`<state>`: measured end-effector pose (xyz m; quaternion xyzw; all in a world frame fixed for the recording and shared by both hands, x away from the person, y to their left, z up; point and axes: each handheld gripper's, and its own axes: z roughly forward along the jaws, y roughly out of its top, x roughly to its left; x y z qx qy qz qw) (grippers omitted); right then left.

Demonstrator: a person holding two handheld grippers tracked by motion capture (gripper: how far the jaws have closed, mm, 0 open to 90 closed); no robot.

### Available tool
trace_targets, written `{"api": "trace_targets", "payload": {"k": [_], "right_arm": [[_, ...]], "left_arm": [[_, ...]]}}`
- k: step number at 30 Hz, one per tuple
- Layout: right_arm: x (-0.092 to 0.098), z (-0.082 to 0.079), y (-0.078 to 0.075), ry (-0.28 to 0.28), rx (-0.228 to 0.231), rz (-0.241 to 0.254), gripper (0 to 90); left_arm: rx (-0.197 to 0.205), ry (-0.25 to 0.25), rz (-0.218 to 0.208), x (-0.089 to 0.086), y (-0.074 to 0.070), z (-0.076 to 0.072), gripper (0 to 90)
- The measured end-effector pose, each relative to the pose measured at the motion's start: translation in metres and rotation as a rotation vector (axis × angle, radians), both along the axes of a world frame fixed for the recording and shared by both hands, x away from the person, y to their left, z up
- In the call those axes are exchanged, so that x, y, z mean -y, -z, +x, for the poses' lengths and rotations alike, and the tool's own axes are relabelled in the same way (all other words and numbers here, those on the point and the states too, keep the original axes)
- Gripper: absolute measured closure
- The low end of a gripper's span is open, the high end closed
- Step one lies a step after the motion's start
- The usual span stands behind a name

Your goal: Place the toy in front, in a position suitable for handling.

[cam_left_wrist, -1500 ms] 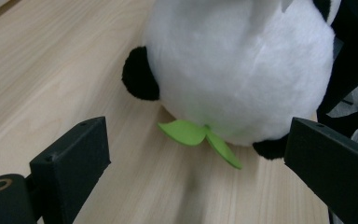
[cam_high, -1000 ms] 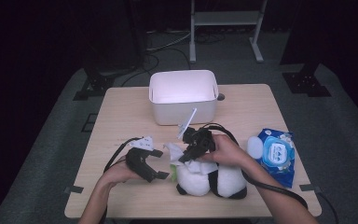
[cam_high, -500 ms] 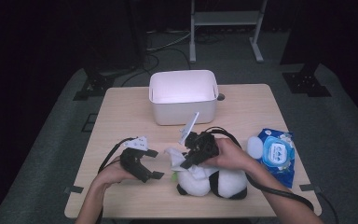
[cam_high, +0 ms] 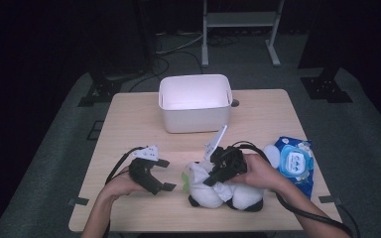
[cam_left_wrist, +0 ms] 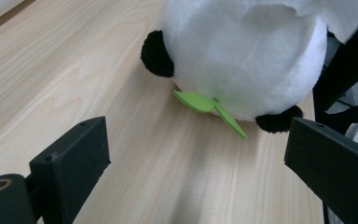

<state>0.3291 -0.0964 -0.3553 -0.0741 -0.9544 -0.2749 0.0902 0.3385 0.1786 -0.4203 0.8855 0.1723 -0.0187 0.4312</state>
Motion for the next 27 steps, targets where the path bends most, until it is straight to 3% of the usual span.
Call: {"api": "trace_targets", "payload": {"k": [8, 12, 19, 27], "right_arm": [[-0.021, -0.004, 0.007, -0.056, -0.003, -0.011, 82.7], [-0.022, 0.000, 0.005, -0.040, 0.009, -0.015, 82.7], [0.002, 0.016, -0.004, 0.051, 0.026, 0.028, 82.3], [0.026, 0.018, -0.007, 0.106, 0.039, 0.020, 82.3]], "left_arm": [[0.003, 0.002, -0.001, -0.001, 0.000, 0.000, 5.4], [-0.003, 0.000, -0.003, 0.000, 0.001, 0.000, 5.4], [-0.002, 0.019, -0.005, 0.004, 0.000, -0.001, 5.4], [-0.001, 0.042, -0.012, 0.013, 0.000, -0.002, 5.4]]}}
